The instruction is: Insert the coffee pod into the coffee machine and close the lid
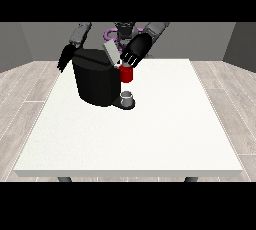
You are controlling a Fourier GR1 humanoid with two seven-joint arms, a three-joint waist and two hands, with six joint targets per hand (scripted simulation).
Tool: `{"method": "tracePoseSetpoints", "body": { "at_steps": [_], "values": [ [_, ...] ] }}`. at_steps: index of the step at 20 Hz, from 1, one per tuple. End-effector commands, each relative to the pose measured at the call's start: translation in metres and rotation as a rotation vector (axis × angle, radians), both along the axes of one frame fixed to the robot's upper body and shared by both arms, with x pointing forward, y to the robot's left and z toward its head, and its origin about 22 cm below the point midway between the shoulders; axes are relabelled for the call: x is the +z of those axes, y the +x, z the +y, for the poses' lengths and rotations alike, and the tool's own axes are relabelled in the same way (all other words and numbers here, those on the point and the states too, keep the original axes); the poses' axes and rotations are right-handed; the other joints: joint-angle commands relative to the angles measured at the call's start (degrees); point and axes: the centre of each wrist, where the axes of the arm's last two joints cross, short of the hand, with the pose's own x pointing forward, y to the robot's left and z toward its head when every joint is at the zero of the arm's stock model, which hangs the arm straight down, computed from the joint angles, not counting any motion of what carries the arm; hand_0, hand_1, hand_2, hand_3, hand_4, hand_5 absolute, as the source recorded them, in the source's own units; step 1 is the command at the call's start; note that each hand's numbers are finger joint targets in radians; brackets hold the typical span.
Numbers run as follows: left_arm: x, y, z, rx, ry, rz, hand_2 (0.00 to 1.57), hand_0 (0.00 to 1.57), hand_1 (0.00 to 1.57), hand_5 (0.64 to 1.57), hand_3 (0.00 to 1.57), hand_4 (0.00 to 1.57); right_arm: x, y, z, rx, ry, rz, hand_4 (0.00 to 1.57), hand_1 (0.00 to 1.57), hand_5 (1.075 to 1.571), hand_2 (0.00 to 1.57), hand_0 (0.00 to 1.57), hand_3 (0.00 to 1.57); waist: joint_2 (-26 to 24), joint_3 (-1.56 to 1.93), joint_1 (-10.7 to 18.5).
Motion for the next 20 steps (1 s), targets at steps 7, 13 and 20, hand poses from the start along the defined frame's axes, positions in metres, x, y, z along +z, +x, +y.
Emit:
{"method": "tracePoseSetpoints", "body": {
  "at_steps": [7, 13, 20],
  "values": [
    [0.025, 0.0, -0.009, -0.015, 0.02, -0.034, 1.24, 1.17, 1.17, 1.571, 1.2, 0.42, -0.002, 0.005, -0.008, 0.001, -0.001, -0.007, 0.0, 0.0, 1.571, 0.0, 0.0, 0.0, 1.24, 0.01, -0.18],
    [0.002, 0.003, 0.011, -0.007, -0.008, 0.01, 1.27, 1.23, 1.23, 1.571, 1.21, 0.39, 0.006, -0.001, 0.006, 0.002, 0.029, 0.021, 0.0, 0.0, 1.571, 0.0, 0.0, 0.0, -0.26, -0.02, -1.28],
    [0.01, 0.003, 0.015, 0.011, -0.002, -0.073, 1.22, 1.2, 1.2, 1.571, 1.18, 0.36, 0.024, 0.005, 0.01, 0.008, -0.008, -0.021, 0.0, 0.0, 1.571, 0.0, 0.0, 0.0, 1.69, -0.03, -2.17]
  ]
}}
